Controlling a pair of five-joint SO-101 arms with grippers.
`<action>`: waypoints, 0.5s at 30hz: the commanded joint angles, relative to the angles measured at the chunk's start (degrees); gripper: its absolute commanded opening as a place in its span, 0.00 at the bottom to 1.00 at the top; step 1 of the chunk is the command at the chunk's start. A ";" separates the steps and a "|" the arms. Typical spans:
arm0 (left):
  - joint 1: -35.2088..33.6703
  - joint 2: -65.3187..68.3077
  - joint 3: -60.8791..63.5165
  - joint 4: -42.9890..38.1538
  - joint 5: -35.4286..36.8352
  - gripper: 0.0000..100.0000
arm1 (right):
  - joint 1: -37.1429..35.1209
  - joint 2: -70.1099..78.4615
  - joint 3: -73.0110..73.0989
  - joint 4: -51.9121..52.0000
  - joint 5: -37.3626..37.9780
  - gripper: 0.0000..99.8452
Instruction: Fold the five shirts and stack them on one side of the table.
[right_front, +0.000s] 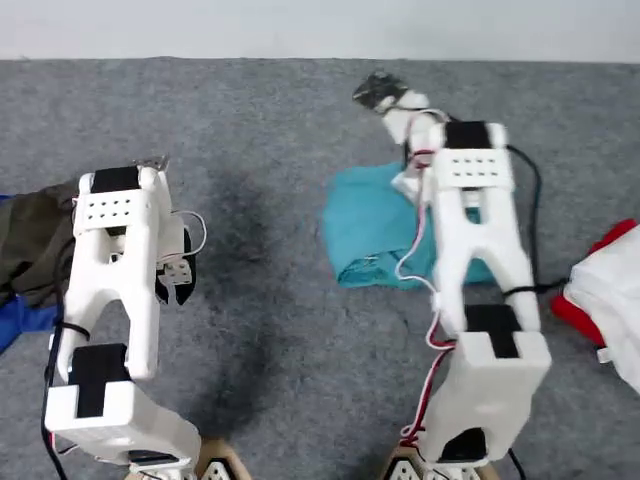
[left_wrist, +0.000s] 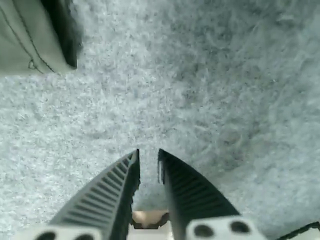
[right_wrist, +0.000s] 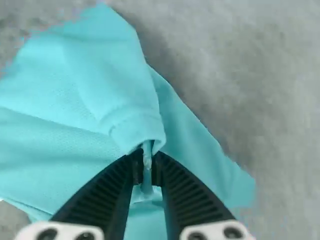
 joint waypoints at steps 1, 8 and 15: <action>0.09 -2.37 0.04 1.41 -0.62 0.06 | 5.67 -4.09 -2.64 1.27 -0.09 0.01; 0.09 -2.37 0.04 1.41 -0.62 0.06 | 15.60 -2.24 -3.96 0.66 4.66 0.01; 0.09 -2.37 0.04 1.49 -0.62 0.06 | 20.53 5.76 -3.96 -8.04 8.18 0.01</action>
